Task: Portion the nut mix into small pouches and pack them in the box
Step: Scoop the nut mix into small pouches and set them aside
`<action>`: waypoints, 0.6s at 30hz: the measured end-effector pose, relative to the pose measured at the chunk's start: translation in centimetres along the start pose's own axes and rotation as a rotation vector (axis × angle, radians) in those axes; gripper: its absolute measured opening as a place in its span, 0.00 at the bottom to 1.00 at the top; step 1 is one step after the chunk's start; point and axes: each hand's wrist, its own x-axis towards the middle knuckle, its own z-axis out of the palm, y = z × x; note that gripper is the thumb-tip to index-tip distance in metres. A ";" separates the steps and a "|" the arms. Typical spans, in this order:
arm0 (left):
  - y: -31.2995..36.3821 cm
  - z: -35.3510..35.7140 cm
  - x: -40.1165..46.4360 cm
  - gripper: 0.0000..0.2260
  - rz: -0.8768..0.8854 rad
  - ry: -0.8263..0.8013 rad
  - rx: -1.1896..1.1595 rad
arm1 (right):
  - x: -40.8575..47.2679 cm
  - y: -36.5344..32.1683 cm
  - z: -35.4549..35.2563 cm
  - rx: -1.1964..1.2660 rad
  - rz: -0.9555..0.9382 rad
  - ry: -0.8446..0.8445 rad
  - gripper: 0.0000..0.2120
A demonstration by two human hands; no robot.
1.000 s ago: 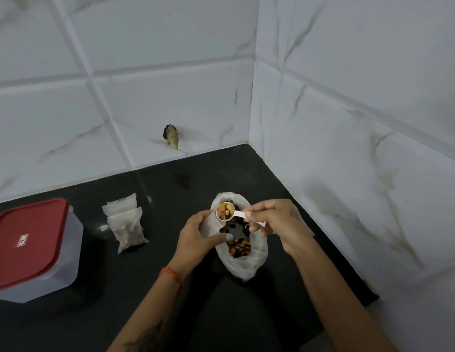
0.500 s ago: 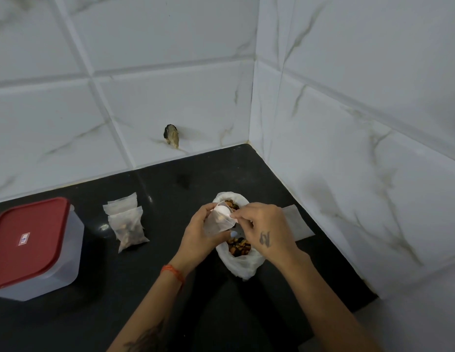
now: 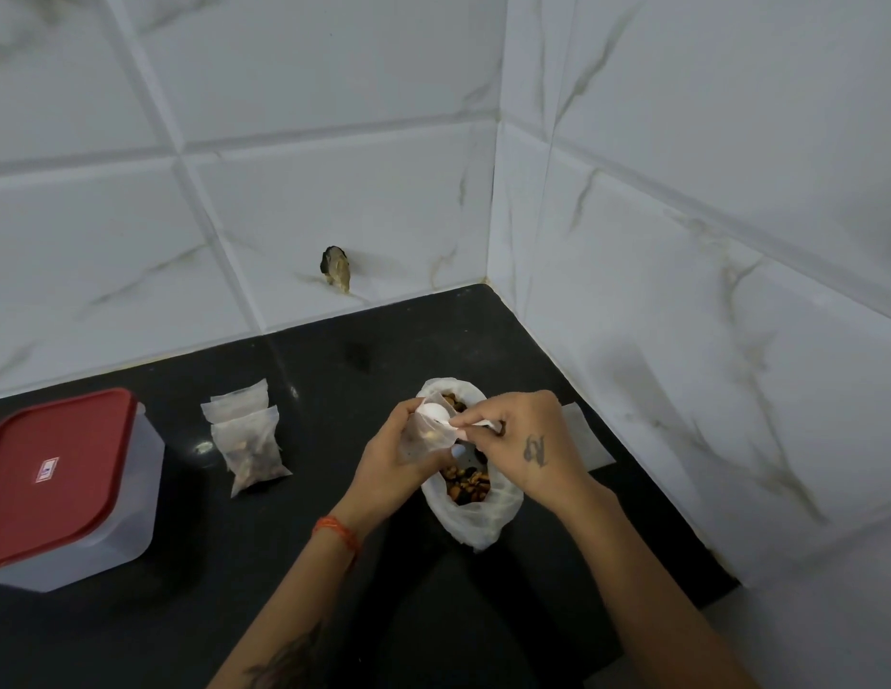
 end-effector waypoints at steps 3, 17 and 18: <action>0.1 -0.3 0.0 0.21 0.041 0.026 0.003 | 0.2 0.2 -0.6 0.106 0.027 0.027 0.07; 0.3 -0.4 -0.2 0.28 0.030 0.006 -0.097 | 0.6 -0.1 -1.2 0.115 -0.013 0.003 0.07; 0.3 -0.4 -0.2 0.26 0.040 0.022 -0.094 | 0.6 0.0 -1.3 0.136 -0.009 -0.010 0.07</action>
